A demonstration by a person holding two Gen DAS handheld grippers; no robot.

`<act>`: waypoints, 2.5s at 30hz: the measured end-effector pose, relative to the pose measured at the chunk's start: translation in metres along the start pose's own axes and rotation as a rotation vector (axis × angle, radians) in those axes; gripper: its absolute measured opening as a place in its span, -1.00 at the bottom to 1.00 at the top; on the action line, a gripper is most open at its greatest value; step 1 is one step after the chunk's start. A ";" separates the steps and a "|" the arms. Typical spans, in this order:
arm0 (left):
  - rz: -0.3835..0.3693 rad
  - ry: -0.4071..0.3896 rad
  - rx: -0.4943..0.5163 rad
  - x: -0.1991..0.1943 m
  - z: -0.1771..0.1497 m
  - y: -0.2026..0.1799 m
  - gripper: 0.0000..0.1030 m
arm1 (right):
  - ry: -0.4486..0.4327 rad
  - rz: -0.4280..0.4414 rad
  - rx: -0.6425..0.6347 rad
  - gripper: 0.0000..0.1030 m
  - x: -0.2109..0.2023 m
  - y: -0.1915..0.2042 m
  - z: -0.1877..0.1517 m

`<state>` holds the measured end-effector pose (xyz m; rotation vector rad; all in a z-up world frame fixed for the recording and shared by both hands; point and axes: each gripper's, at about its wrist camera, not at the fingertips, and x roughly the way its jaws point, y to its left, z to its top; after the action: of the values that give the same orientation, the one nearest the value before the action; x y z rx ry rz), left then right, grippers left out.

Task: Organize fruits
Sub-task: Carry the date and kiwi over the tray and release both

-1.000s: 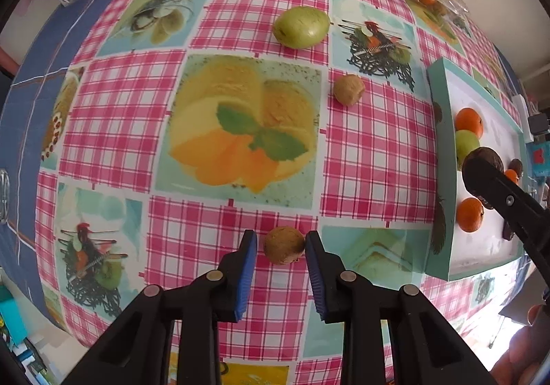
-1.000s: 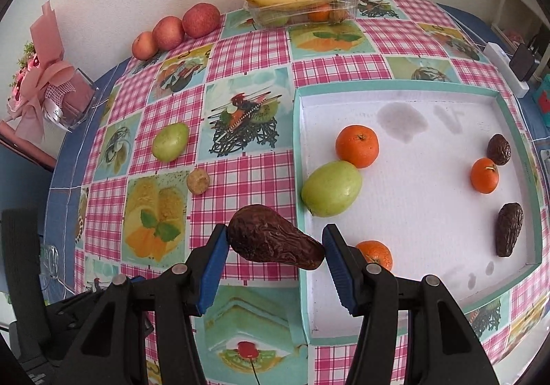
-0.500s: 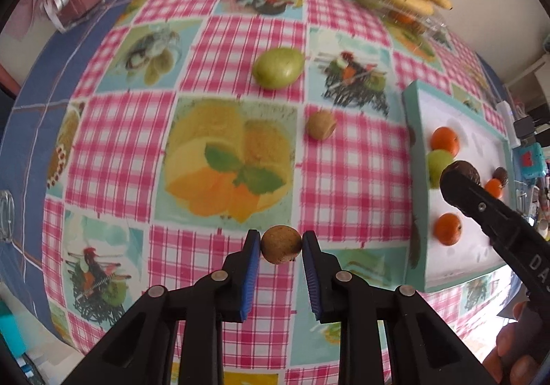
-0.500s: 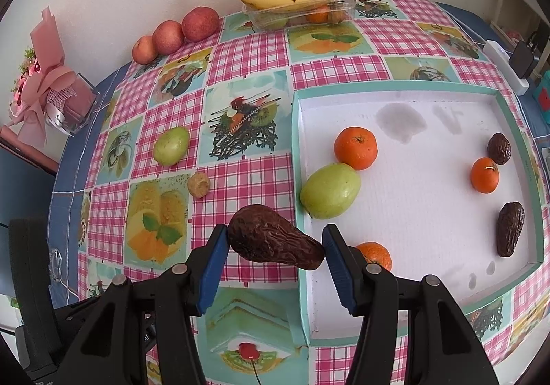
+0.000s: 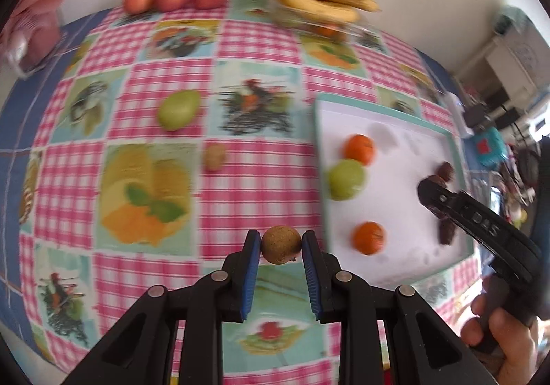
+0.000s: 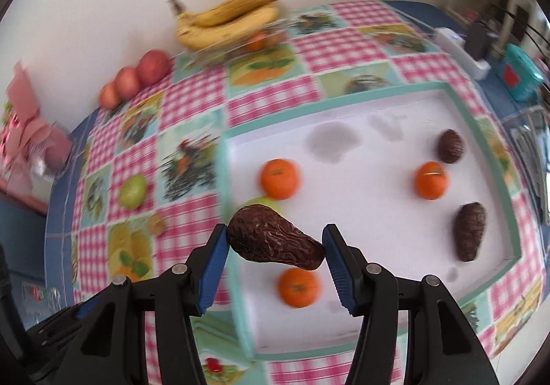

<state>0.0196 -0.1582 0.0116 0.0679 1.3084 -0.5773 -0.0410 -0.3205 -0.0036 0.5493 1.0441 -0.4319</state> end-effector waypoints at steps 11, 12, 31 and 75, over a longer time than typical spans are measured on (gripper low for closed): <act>-0.039 0.092 0.151 0.028 -0.022 -0.067 -0.48 | -0.005 -0.084 0.120 0.12 -0.004 -0.078 0.005; -0.034 0.100 0.155 0.030 -0.023 -0.069 -0.48 | -0.001 -0.088 0.125 0.12 -0.004 -0.082 0.006; 0.039 0.193 0.202 0.076 -0.038 -0.086 -0.48 | 0.112 -0.144 0.130 0.12 0.030 -0.107 -0.002; 0.037 0.090 0.124 0.031 -0.012 -0.060 -0.29 | 0.087 -0.153 0.131 0.27 0.020 -0.102 0.001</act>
<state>-0.0124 -0.2167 -0.0042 0.2221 1.3547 -0.6293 -0.0905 -0.4024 -0.0434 0.6114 1.1518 -0.6195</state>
